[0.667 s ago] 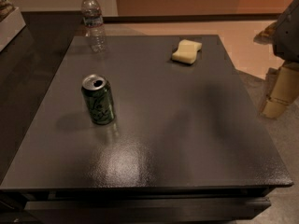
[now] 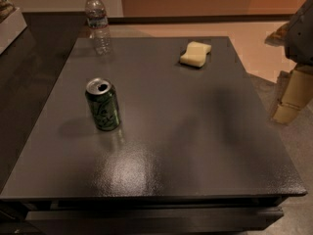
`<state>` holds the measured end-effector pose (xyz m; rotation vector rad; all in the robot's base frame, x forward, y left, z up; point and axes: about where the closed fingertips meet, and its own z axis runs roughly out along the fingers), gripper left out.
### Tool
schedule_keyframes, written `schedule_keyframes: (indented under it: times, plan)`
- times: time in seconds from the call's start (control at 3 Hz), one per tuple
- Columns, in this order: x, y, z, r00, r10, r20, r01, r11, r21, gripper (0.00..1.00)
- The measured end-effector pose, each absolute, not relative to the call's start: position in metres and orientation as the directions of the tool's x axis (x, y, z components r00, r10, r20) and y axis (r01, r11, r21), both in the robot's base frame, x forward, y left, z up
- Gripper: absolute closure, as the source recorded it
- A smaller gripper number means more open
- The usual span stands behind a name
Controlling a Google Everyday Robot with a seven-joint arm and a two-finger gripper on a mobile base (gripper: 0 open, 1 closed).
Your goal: Move green can near water bottle
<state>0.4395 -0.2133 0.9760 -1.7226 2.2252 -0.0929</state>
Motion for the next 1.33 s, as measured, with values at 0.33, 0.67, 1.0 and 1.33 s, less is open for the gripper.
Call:
schedule_keyframes:
  times: [0.33, 0.67, 1.0, 1.33]
  plan:
    - [0.451, -0.185, 0.975, -0.184, -0.939, -0.289, -0.934, 0.259, -0.247, 0.00]
    - [0.465, -0.149, 0.972, -0.144, -0.921, -0.361, -0.939, 0.242, -0.243, 0.00]
    - [0.476, -0.115, 0.961, -0.117, -0.899, -0.423, -0.945, 0.232, -0.232, 0.00]
    - [0.482, -0.075, 0.944, -0.079, -0.876, -0.476, -0.958, 0.200, -0.207, 0.00]
